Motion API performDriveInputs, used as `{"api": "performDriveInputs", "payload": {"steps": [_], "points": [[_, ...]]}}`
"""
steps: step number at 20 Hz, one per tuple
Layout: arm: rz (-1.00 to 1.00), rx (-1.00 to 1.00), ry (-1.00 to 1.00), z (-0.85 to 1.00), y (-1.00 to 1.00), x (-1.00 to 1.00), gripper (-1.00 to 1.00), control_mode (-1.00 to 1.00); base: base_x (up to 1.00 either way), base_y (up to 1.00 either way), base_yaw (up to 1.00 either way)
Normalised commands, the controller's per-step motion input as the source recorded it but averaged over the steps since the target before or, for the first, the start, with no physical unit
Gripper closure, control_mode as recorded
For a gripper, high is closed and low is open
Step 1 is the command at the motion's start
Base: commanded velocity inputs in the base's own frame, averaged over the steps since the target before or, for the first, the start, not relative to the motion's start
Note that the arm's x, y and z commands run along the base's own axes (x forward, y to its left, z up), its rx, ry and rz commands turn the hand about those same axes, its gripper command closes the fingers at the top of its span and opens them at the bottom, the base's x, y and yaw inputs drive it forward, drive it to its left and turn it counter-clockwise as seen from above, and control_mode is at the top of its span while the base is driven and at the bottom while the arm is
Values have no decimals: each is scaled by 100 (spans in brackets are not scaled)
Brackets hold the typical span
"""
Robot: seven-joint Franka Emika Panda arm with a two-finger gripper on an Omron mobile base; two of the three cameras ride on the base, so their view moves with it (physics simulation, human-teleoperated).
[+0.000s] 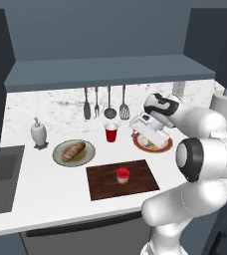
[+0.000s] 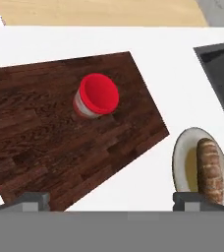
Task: From the different types of pastries on the counter, select a croissant and place it on the cutting board. Then retrieve a jar of jam from the cabinet and place it alongside the croissant on the cutting board.
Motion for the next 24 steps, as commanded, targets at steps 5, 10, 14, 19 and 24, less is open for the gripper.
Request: {"api": "performDriveInputs", "payload": {"steps": [5,10,14,19,24], "points": [[9,-35,-13,5,-67,23,-100,-100,0,0,0],[13,-25,-17,-4,-63,2,-100,-100,0,0,0],[17,-17,-17,-6,-36,2,-100,-100,0,0,0],[13,-5,-1,-37,0,24,-100,-100,0,0,0],[12,-7,-6,5,-29,32,-100,-100,0,0,0]]}}
